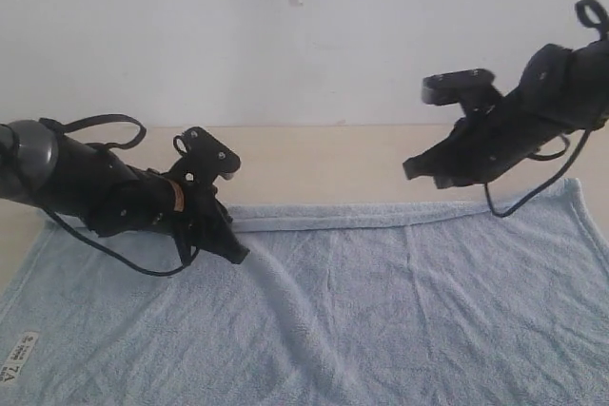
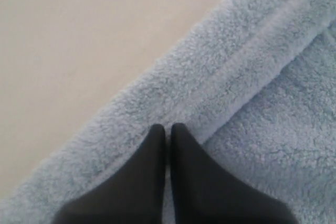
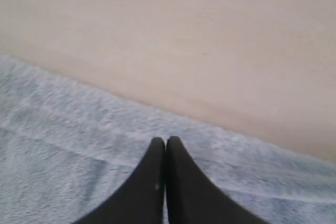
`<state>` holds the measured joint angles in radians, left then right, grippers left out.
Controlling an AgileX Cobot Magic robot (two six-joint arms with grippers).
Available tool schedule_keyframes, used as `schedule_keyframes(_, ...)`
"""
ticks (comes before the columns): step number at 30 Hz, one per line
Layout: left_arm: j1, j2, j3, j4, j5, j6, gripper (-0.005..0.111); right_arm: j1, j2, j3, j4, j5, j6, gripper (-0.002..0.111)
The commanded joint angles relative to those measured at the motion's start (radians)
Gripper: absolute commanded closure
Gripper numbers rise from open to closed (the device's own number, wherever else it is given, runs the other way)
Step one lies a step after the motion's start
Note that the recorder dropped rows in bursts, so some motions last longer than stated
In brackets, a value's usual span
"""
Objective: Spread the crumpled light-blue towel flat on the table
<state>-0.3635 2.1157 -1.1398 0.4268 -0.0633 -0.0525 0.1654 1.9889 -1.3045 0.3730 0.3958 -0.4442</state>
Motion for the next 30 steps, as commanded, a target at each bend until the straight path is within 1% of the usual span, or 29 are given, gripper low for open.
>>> schedule_keyframes(1, 0.002, -0.065, -0.001, -0.003, 0.015, -0.002, 0.103, -0.11, -0.025, -0.006, -0.028, 0.091, 0.126, 0.108)
schedule_keyframes(3, 0.007, -0.084, -0.001, -0.003, 0.044, -0.002, 0.103, -0.14, -0.023, -0.006, -0.019, 0.16, 0.108, 0.108)
schedule_keyframes(6, 0.007, -0.091, -0.001, -0.046, 0.135, -0.002, 0.103, -0.145, -0.023, 0.001, 0.109, 0.205, -0.03, 0.108)
schedule_keyframes(8, 0.007, -0.087, 0.005, -0.09, 0.213, -0.002, 0.103, -0.124, -0.021, 0.001, 0.296, 0.248, -0.214, 0.108)
schedule_keyframes(10, 0.005, -0.087, 0.028, -0.134, 0.229, -0.002, 0.103, -0.093, -0.014, 0.001, 0.464, 0.299, -0.379, 0.108)
schedule_keyframes(11, 0.005, -0.087, 0.04, -0.159, 0.229, -0.002, 0.103, -0.069, -0.009, 0.001, 0.538, 0.311, -0.435, 0.108)
schedule_keyframes(13, 0.002, -0.101, 0.075, -0.22, 0.218, -0.002, 0.103, -0.008, 0.01, 0.001, 0.592, 0.294, -0.462, 0.108)
schedule_keyframes(17, 0.002, -0.162, 0.154, -0.326, 0.215, -0.002, 0.103, 0.093, 0.067, -0.021, 0.586, 0.254, -0.457, 0.108)
schedule_keyframes(19, 0.002, -0.203, 0.198, -0.365, 0.245, -0.002, 0.103, 0.128, 0.104, -0.056, 0.586, 0.292, -0.455, 0.108)
schedule_keyframes(22, 0.002, -0.246, 0.254, -0.365, 0.263, -0.002, 0.103, 0.187, 0.161, -0.15, 0.582, 0.388, -0.423, 0.108)
schedule_keyframes(24, 0.002, -0.255, 0.283, -0.365, 0.254, -0.002, 0.103, 0.233, 0.187, -0.219, 0.556, 0.403, -0.384, 0.108)
schedule_keyframes(27, 0.002, -0.249, 0.303, -0.365, 0.227, -0.002, 0.103, 0.303, 0.224, -0.307, 0.449, 0.323, -0.279, 0.108)
schedule_keyframes(30, 0.002, -0.242, 0.309, -0.365, 0.219, -0.002, 0.103, 0.344, 0.257, -0.369, 0.318, 0.263, -0.174, 0.108)
